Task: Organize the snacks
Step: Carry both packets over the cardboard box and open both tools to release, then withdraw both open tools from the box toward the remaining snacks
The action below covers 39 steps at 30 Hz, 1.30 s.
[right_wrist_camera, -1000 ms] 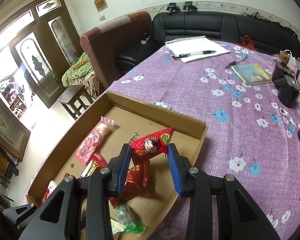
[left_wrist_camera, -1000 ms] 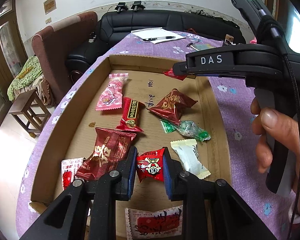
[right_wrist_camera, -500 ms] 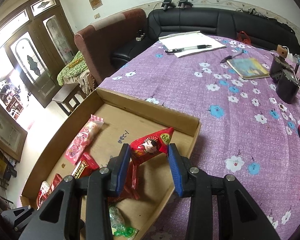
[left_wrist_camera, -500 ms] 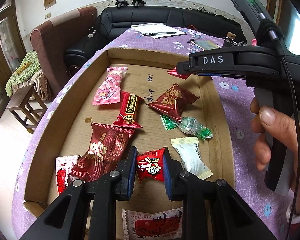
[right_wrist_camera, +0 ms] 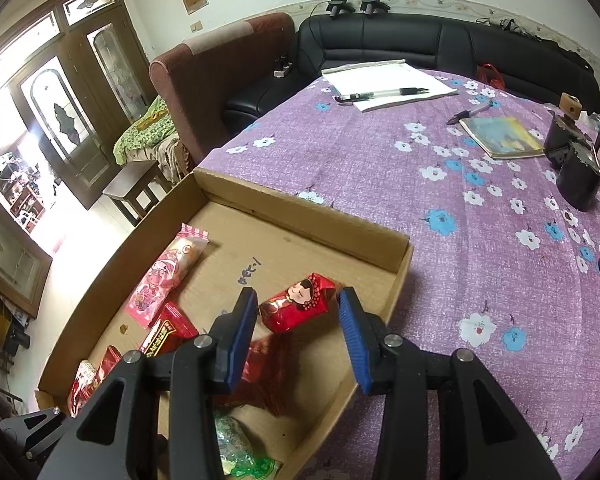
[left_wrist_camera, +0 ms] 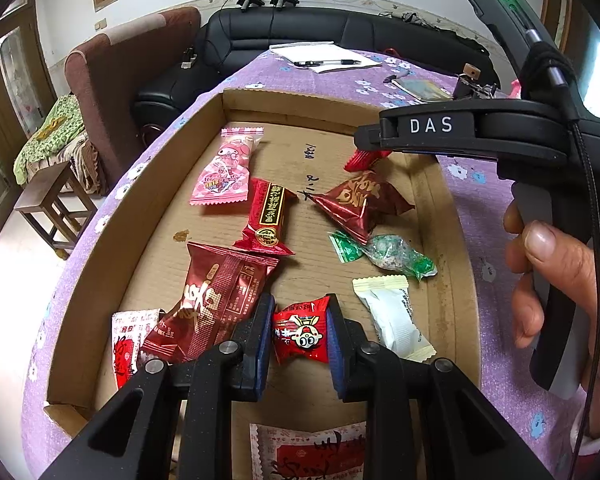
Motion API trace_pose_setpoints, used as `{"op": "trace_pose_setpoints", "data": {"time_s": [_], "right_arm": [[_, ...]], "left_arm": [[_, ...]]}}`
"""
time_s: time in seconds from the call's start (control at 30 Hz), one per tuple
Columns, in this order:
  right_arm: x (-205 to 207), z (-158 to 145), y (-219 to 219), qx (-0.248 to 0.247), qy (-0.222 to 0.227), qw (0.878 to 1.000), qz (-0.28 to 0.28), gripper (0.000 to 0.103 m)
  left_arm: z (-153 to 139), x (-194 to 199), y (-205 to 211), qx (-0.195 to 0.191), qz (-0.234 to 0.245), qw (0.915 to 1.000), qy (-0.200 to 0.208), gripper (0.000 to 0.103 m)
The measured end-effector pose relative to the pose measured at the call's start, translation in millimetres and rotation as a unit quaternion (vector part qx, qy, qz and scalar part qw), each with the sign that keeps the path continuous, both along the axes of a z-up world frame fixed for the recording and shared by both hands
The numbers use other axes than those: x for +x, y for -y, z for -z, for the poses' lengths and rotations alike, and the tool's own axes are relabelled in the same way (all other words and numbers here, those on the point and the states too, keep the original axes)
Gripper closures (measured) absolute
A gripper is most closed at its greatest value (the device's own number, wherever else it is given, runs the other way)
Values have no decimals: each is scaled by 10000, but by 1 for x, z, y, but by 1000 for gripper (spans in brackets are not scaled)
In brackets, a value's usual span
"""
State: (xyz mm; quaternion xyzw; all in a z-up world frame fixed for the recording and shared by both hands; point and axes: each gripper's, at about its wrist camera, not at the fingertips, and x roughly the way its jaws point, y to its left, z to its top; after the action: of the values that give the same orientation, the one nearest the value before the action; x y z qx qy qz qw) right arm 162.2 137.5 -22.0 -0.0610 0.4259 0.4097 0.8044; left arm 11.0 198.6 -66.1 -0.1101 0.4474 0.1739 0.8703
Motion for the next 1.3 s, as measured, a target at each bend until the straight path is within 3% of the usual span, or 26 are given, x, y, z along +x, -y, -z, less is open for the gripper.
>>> {"op": "trace_pose_setpoints", "data": {"time_s": [0.4, 0.57, 1.3], "right_arm": [[-4, -9, 3, 60, 85, 9999, 37, 57], [-7, -15, 8, 118, 103, 9998, 89, 48], [-27, -44, 50, 459, 239, 9985, 169, 48]], "left_arm": [[-3, -2, -2, -11, -88, 10000, 19, 75], [-6, -4, -1, -24, -135, 9999, 73, 47], [-34, -19, 11, 163, -253, 9989, 352, 33]]}}
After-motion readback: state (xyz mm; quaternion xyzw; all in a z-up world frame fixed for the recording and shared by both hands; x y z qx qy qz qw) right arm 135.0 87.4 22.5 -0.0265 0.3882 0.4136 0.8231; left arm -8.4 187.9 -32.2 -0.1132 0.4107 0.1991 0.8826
